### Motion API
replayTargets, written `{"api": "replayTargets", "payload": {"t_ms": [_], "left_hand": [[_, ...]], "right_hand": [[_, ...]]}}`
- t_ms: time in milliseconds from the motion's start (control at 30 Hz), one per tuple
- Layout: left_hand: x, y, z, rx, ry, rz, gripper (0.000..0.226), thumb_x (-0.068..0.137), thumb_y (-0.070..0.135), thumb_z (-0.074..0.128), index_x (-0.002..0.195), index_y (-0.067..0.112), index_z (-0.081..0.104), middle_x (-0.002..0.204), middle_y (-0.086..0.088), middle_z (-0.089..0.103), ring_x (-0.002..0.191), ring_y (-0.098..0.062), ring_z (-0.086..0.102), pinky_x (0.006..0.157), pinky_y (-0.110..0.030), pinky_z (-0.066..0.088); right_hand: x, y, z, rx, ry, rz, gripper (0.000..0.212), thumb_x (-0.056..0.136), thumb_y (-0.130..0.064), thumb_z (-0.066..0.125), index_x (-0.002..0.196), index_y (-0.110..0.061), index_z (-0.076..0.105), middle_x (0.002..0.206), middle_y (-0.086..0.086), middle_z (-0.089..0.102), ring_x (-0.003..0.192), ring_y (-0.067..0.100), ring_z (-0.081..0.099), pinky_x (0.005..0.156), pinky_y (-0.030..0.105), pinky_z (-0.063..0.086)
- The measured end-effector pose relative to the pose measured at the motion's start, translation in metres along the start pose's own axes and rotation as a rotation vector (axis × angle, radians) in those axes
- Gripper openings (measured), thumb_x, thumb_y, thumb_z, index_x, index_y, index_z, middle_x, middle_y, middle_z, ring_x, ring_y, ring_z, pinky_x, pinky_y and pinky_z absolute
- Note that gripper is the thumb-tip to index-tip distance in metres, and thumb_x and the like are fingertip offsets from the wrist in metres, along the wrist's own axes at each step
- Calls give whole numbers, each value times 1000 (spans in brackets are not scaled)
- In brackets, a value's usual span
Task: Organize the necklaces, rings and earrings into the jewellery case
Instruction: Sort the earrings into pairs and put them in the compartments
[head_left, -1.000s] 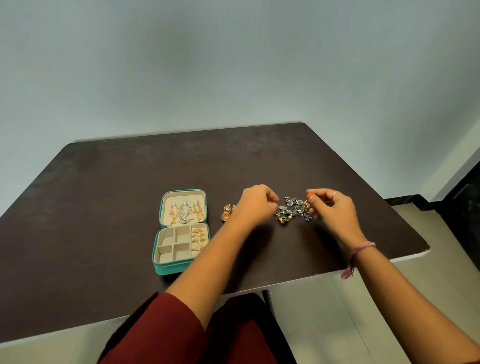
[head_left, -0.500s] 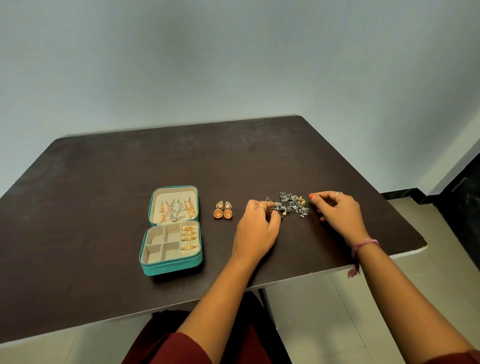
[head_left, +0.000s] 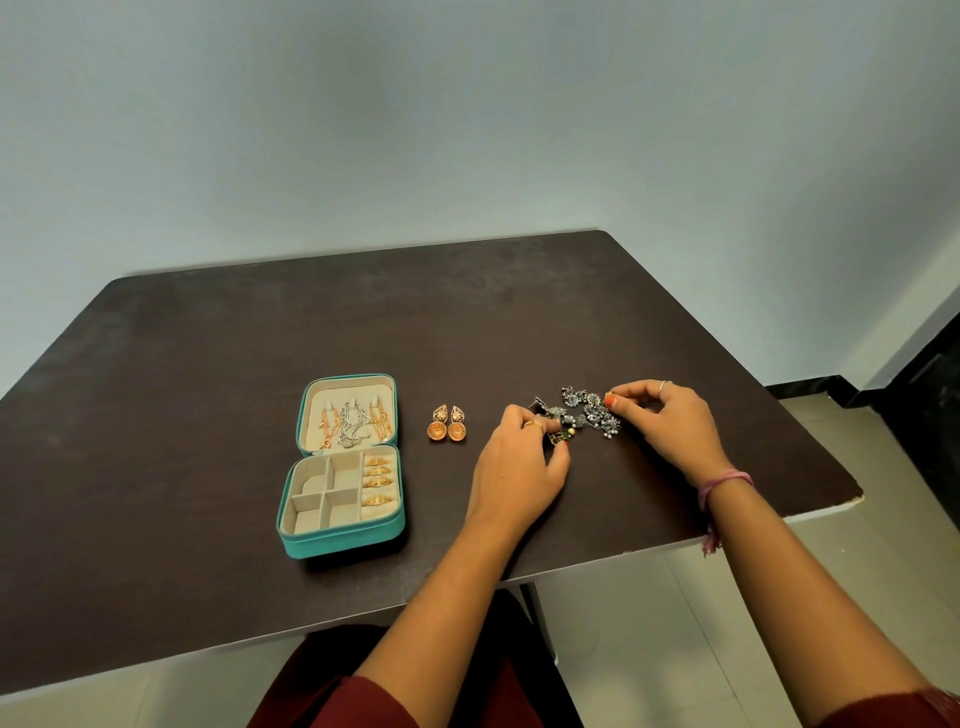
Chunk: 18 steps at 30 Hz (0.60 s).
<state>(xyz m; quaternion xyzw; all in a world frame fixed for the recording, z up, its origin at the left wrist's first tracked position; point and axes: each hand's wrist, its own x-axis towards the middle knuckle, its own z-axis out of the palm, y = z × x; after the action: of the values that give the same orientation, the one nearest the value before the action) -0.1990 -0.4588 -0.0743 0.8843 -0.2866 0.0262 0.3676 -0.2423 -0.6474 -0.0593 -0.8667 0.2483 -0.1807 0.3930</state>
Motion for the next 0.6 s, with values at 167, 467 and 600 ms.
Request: {"api": "replayTargets", "payload": {"t_ms": [167,467,600], "left_hand": [[-1,2,1,-19,15,-1,40,89,42,55,121,19,62,112,8,48,93,-14,58,80,-32,50],[-1,1,1,5,-7,18,40,93,40,52,126,19,60,113,6,46,97,-14,56,83,-34,50],[-1,0,0,-14,-26,24,36,91,39,56,124,25,60,111,8,47,97,-12,55,83,-33,49]], "right_hand": [[0,5,1,126,-22,-28,12,80,-33,74,91,-28,72,85,-10,72,78,5,64,68,25,48],[-9,4,-2,312,31,-79,25,88,-15,66,110,-27,65,100,-2,68,89,9,62,57,17,51],[-7,6,-1,268,44,-118,28,92,-12,59,118,-24,63,110,-1,63,95,9,60,64,18,55]]}}
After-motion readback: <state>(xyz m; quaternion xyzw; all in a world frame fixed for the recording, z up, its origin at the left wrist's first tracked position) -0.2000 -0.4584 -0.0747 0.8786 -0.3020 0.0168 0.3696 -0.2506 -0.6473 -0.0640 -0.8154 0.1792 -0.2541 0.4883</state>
